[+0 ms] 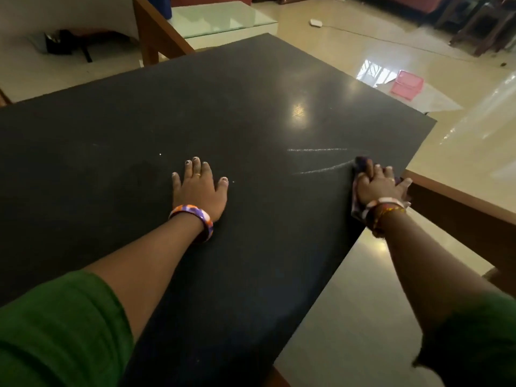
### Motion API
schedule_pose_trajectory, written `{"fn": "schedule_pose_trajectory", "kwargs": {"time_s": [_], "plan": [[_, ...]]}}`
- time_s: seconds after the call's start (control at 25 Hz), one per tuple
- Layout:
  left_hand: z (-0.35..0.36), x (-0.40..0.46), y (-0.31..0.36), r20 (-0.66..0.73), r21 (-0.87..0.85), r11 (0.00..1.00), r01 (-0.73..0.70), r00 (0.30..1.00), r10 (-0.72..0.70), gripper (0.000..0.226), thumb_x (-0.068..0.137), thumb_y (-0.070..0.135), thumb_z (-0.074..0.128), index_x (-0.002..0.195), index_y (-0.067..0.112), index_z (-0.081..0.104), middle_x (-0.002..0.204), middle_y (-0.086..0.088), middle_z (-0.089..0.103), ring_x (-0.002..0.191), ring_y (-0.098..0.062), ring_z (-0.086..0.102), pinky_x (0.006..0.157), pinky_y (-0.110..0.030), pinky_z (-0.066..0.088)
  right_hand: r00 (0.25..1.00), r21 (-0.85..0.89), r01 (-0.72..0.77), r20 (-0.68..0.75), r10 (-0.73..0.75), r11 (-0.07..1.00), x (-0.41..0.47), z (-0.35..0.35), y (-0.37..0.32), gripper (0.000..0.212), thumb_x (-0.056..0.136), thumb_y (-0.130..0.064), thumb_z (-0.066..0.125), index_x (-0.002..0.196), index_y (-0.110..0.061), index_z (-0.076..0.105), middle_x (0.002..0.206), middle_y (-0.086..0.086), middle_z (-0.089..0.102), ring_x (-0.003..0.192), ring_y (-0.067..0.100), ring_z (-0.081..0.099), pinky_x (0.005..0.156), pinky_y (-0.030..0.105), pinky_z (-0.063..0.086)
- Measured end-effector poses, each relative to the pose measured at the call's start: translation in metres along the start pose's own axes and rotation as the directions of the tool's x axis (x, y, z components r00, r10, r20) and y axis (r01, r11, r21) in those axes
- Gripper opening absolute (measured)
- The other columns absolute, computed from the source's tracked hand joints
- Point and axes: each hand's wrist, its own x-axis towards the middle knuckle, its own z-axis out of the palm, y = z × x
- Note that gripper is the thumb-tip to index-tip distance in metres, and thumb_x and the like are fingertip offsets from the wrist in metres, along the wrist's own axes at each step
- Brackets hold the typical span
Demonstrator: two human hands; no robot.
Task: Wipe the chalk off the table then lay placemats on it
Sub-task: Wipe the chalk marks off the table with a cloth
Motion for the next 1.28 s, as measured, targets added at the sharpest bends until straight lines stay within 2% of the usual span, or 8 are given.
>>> {"fn": "schedule_pose_trajectory", "kwargs": {"time_s": [0.16, 0.28, 0.36, 0.52, 0.8, 0.92, 1.08, 1.28], "plan": [[0.012, 0.003, 0.001, -0.020, 0.056, 0.998, -0.027, 0.999, 0.028, 0.061, 0.099, 0.043, 0.018, 0.150, 0.010, 0.010, 0.158, -0.005, 0.003, 0.146, -0.020, 0.002, 0.117, -0.043, 0.001, 0.992, 0.062, 0.086, -0.098, -0.080, 0.994, -0.022, 0.010, 0.001, 0.049, 0.100, -0.031, 0.030, 0.148, -0.018, 0.029, 0.156, 0.010, 0.022, 0.144, 0.033, 0.014, 0.116, 0.049, 0.009], [0.014, 0.002, -0.001, -0.006, 0.119, 0.992, -0.042, 0.999, 0.043, 0.064, 0.099, 0.045, 0.018, 0.150, 0.009, 0.006, 0.158, -0.006, 0.000, 0.146, -0.021, 0.000, 0.117, -0.043, 0.002, 0.973, 0.057, 0.203, -0.123, -0.195, 0.977, -0.103, 0.029, 0.004, 0.046, 0.101, -0.029, 0.032, 0.147, -0.021, 0.031, 0.156, 0.005, 0.022, 0.144, 0.030, 0.017, 0.116, 0.044, 0.013], [0.015, -0.001, 0.001, -0.002, 0.141, 0.989, -0.043, 0.999, 0.044, 0.065, 0.098, 0.046, 0.018, 0.150, 0.008, 0.004, 0.158, -0.007, -0.001, 0.146, -0.021, -0.001, 0.118, -0.043, 0.002, 0.960, 0.000, 0.249, -0.130, -0.247, 0.968, -0.087, 0.025, 0.007, 0.045, 0.102, -0.027, 0.031, 0.146, -0.023, 0.033, 0.155, 0.004, 0.024, 0.143, 0.030, 0.018, 0.116, 0.044, 0.014], [0.016, -0.001, 0.001, -0.027, 0.136, 0.990, -0.049, 0.998, 0.053, 0.065, 0.098, 0.045, 0.019, 0.150, 0.007, 0.005, 0.158, -0.008, 0.000, 0.146, -0.022, 0.000, 0.118, -0.042, 0.003, 0.989, 0.020, 0.089, -0.118, -0.086, 0.996, 0.025, -0.006, 0.008, 0.044, 0.100, -0.028, 0.031, 0.142, -0.018, 0.039, 0.150, 0.011, 0.033, 0.137, 0.036, 0.030, 0.113, 0.050, 0.024], [0.015, -0.005, 0.010, -0.043, 0.138, 0.990, -0.027, 0.999, 0.034, 0.065, 0.098, 0.044, 0.019, 0.149, 0.004, 0.008, 0.158, -0.011, 0.003, 0.146, -0.024, 0.002, 0.118, -0.044, 0.005, 0.977, 0.161, 0.187, -0.129, -0.168, 0.969, -0.107, 0.020, 0.010, 0.044, 0.101, -0.023, 0.036, 0.145, -0.023, 0.036, 0.156, 0.001, 0.025, 0.141, 0.026, 0.026, 0.114, 0.035, 0.020], [0.014, -0.003, 0.010, -0.037, 0.134, 0.990, -0.035, 0.999, 0.040, 0.065, 0.098, 0.043, 0.019, 0.149, 0.004, 0.009, 0.158, -0.011, 0.003, 0.146, -0.025, 0.002, 0.118, -0.045, 0.005, 0.982, 0.088, 0.174, -0.083, -0.167, 0.981, -0.071, 0.017, 0.012, 0.045, 0.101, -0.025, 0.035, 0.146, -0.022, 0.034, 0.156, -0.001, 0.024, 0.142, 0.027, 0.025, 0.115, 0.039, 0.021], [0.015, -0.003, 0.008, -0.041, 0.155, 0.988, -0.018, 0.999, 0.025, 0.065, 0.098, 0.044, 0.019, 0.149, 0.004, 0.010, 0.158, -0.011, 0.005, 0.146, -0.024, 0.004, 0.118, -0.045, 0.007, 0.997, 0.229, 0.042, -0.074, -0.026, 0.972, 0.002, -0.005, 0.011, 0.044, 0.100, -0.021, 0.035, 0.144, -0.023, 0.038, 0.155, 0.001, 0.026, 0.142, 0.029, 0.025, 0.117, 0.044, 0.021], [0.013, -0.001, 0.008, -0.036, 0.138, 0.990, -0.028, 0.999, 0.033, 0.065, 0.098, 0.044, 0.019, 0.149, 0.005, 0.009, 0.158, -0.011, 0.004, 0.146, -0.025, 0.003, 0.118, -0.045, 0.006, 0.973, 0.262, 0.202, -0.166, -0.162, 0.944, -0.141, 0.028, -0.002, 0.042, 0.100, -0.018, 0.039, 0.142, -0.018, 0.040, 0.154, 0.001, 0.028, 0.141, 0.021, 0.027, 0.112, 0.026, 0.016]]}}
